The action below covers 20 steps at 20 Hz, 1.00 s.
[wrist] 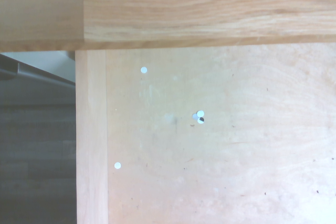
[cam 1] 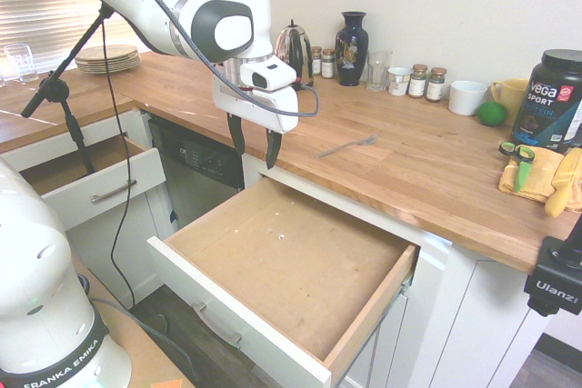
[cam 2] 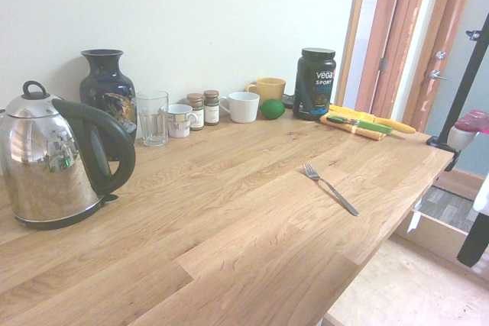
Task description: Put fork in the drawer
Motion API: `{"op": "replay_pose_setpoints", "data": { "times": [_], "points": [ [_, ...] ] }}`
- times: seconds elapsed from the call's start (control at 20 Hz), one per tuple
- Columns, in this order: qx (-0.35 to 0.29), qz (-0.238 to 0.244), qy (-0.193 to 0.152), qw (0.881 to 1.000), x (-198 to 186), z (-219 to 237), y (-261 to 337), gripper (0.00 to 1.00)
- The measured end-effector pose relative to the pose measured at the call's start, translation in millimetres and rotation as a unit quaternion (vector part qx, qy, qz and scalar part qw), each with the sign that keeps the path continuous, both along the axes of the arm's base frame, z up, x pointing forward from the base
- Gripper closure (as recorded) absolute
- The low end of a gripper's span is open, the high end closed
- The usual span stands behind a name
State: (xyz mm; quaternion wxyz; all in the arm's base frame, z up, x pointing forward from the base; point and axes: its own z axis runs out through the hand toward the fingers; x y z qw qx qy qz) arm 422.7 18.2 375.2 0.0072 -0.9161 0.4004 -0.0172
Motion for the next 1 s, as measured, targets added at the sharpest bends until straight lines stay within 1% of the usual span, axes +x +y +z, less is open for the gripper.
{"op": "replay_pose_setpoints", "data": {
  "times": [0.15, 0.3, 0.45, 0.6, 0.85, 1.0],
  "points": [
    [-0.004, 0.003, -0.007, 1.0, 2, 0, -1, 0.0],
    [-0.01, 0.0, -0.015, 1.0, 21, 3, -7, 0.0],
    [-0.016, -0.005, -0.015, 1.0, 56, 2, -17, 0.0],
    [-0.025, -0.013, -0.009, 1.0, 97, -4, -28, 0.0],
    [-0.044, -0.055, -0.015, 0.997, 165, -7, -41, 0.0],
    [-0.047, -0.067, -0.012, 0.997, 193, -10, -40, 0.0]
  ]
}}
